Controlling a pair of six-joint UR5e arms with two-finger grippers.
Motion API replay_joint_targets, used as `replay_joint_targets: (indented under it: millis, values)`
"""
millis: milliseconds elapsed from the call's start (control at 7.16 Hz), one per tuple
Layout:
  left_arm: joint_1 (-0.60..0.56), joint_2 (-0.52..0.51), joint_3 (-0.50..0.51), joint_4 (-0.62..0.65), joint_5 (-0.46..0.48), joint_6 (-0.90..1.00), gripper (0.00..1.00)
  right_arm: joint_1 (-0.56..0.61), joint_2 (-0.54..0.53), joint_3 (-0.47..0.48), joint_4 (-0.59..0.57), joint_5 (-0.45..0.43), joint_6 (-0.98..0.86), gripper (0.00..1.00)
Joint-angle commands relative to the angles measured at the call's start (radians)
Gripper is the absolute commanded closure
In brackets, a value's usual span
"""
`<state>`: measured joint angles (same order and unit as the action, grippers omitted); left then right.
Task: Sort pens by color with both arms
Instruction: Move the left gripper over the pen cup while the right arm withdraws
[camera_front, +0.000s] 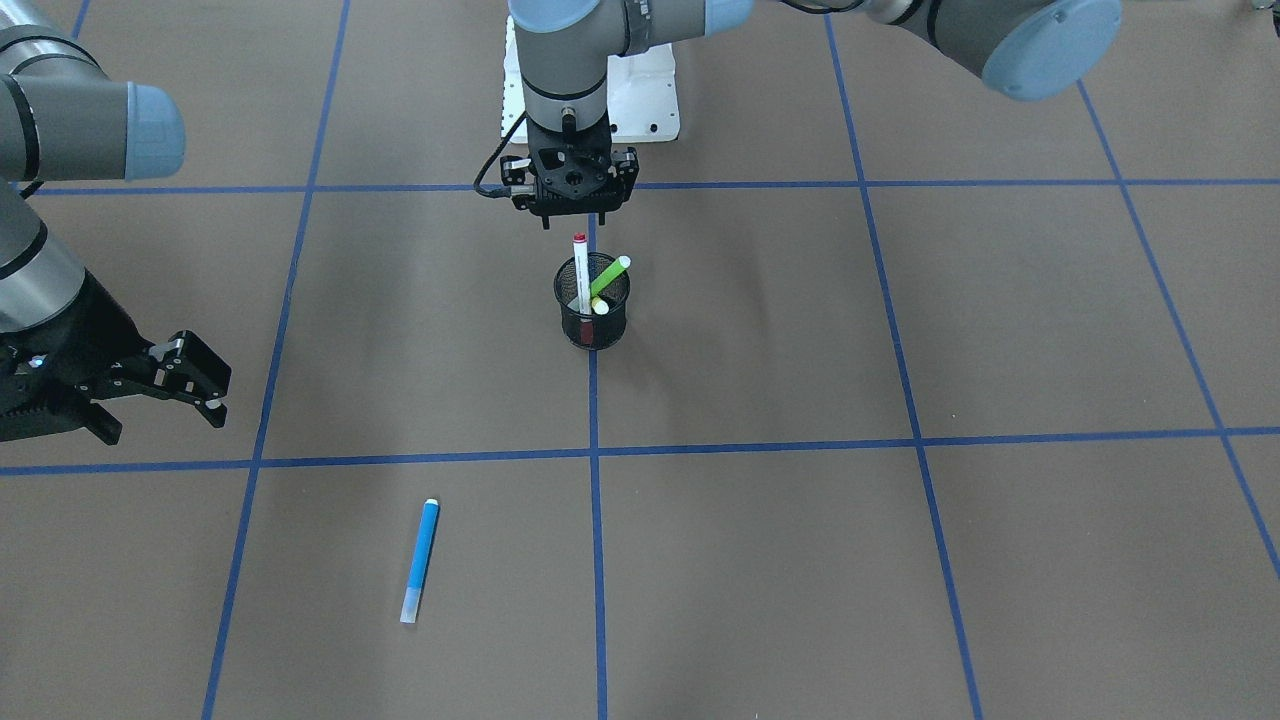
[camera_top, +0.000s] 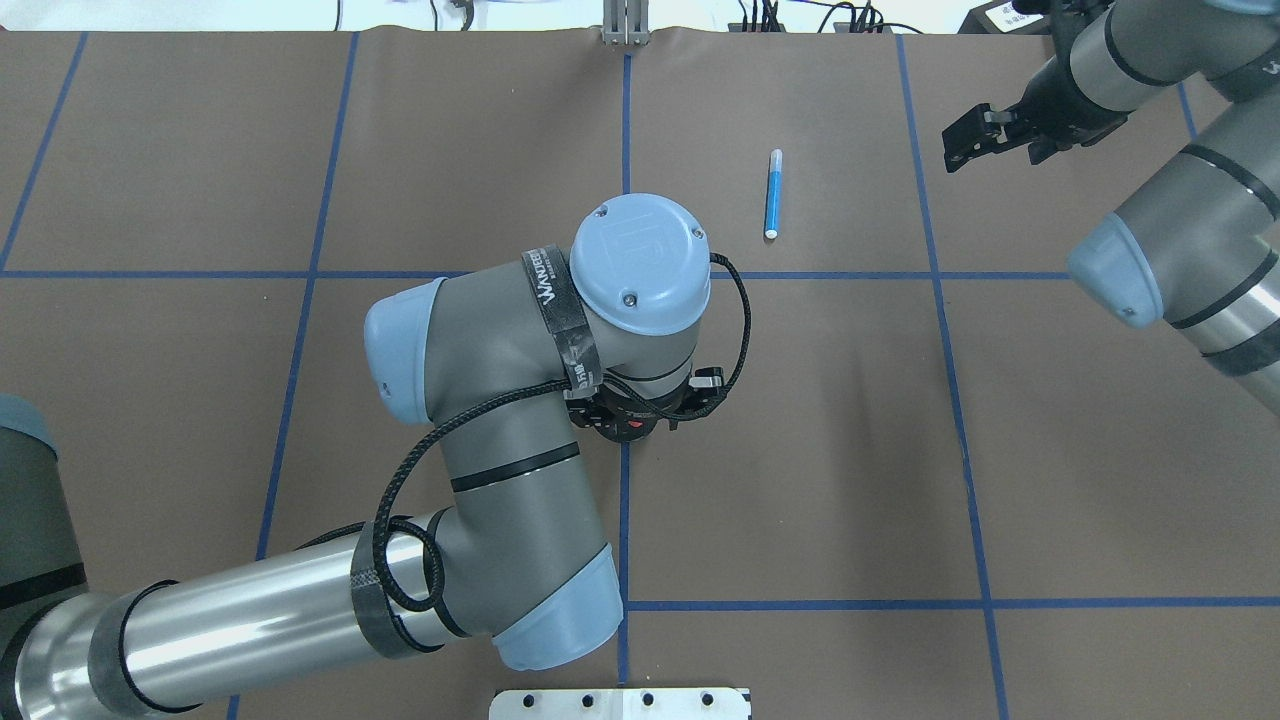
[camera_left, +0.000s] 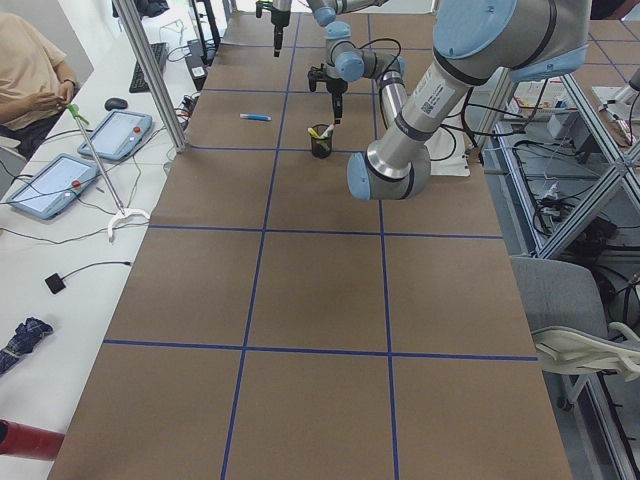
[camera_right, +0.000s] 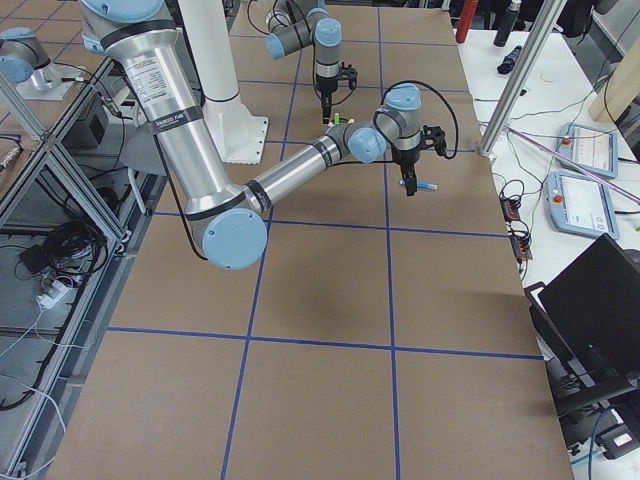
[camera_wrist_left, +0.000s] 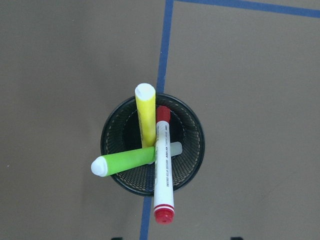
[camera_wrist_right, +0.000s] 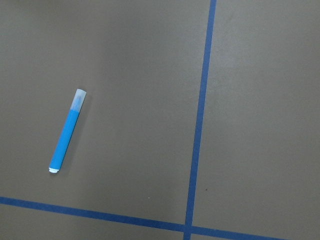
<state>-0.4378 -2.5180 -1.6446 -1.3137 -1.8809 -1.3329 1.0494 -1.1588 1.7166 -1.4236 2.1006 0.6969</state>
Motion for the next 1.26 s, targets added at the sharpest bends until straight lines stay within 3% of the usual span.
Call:
replay_joint_targets:
  millis: [0, 279, 1118]
  values:
    - [0.001, 0.001, 0.04, -0.042, 0.0, 0.012, 0.38, -0.002, 0.001, -0.003, 0.0, -0.004, 0.0, 0.0]
    - [0.001, -0.001, 0.054, -0.059, 0.0, 0.029, 0.39, -0.002, 0.002, -0.005, 0.002, -0.004, 0.0, 0.0]
    - [0.001, 0.008, 0.054, -0.058, 0.0, 0.035, 0.58, -0.003, 0.002, -0.006, 0.0, -0.007, 0.001, 0.0]
